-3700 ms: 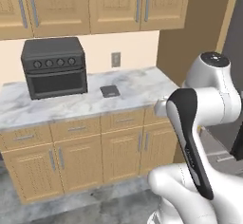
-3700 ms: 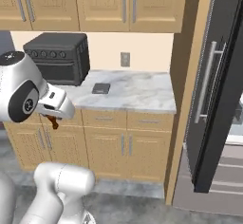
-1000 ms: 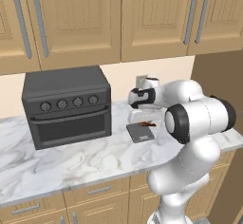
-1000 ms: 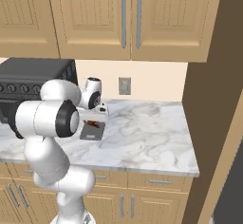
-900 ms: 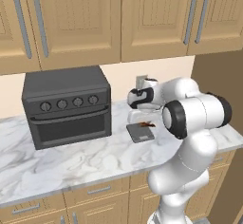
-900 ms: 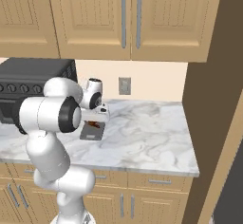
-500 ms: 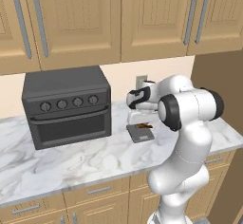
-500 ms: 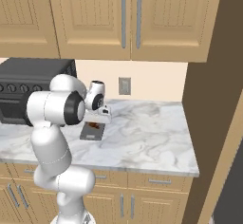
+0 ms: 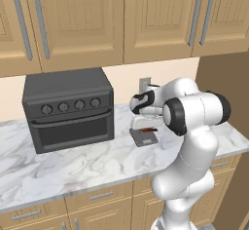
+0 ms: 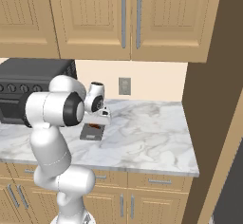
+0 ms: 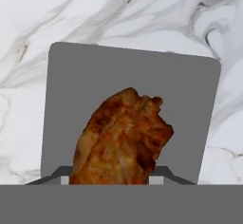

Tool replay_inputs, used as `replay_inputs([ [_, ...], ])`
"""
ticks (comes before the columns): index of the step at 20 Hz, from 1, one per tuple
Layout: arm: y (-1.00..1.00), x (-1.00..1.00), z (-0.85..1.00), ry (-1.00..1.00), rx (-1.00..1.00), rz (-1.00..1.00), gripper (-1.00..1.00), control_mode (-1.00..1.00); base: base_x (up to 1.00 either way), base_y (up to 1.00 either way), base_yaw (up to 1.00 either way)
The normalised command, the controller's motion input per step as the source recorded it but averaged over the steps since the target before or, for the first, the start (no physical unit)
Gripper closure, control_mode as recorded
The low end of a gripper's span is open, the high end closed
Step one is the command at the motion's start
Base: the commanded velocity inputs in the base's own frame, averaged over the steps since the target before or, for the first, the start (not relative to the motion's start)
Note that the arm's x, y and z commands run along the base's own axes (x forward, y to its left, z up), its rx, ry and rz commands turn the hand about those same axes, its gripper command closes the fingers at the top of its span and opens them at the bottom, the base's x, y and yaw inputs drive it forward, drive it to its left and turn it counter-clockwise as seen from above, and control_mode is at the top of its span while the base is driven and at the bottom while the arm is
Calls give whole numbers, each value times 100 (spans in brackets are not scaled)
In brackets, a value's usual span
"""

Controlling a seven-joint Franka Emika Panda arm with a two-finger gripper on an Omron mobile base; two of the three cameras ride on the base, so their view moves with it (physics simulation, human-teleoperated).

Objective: Take the chicken drumstick from the fridge and place it on the digital scale on the counter by the fridge. Wait a few seconds for a reading, then move it to the plate on the dining counter.

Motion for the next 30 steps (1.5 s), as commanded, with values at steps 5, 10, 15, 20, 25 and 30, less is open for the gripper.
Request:
replay_inputs([
  [5, 4, -17, -24, -1, 0, 0, 100, -100, 0, 0, 0],
  [10, 10, 0, -16, 0, 0, 0, -100, -100, 0, 0, 0],
  [15, 0, -3, -3, -5, 0, 0, -100, -100, 0, 0, 0],
  [20, 0, -16, 0, -12, 0, 0, -100, -100, 0, 0, 0],
  [25, 0, -24, 18, -16, 0, 0, -100, -100, 0, 0, 0],
  [30, 5, -68, 67, -18, 0, -2, -100, -100, 0, 0, 0],
])
